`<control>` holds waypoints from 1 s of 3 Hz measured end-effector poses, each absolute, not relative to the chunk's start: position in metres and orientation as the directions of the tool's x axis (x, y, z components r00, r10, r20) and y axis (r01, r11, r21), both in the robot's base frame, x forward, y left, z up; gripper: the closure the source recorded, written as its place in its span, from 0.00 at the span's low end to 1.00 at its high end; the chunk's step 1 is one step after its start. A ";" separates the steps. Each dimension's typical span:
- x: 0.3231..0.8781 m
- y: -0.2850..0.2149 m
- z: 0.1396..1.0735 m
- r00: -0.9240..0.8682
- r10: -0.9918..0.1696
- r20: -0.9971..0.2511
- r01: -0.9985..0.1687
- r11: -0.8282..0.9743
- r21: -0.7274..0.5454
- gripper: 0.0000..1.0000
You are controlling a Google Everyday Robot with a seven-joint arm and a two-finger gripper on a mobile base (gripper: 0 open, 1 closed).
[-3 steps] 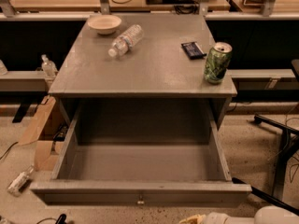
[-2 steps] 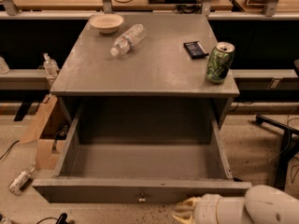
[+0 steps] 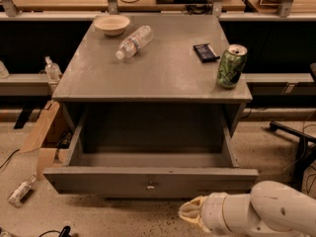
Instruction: Close top drawer
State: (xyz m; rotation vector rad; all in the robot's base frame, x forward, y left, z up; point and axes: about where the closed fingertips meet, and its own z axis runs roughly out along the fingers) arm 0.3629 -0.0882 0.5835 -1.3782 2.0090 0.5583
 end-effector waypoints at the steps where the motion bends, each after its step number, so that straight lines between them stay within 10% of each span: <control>1: 0.423 -0.081 0.593 -0.227 -0.691 -0.686 -0.939 0.341 -0.033 1.00; 3: 0.452 -0.084 0.598 -0.192 -0.705 -0.682 -0.946 0.319 -0.063 1.00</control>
Offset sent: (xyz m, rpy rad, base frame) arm 0.1471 0.0140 0.0213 -0.0747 -0.0296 0.0496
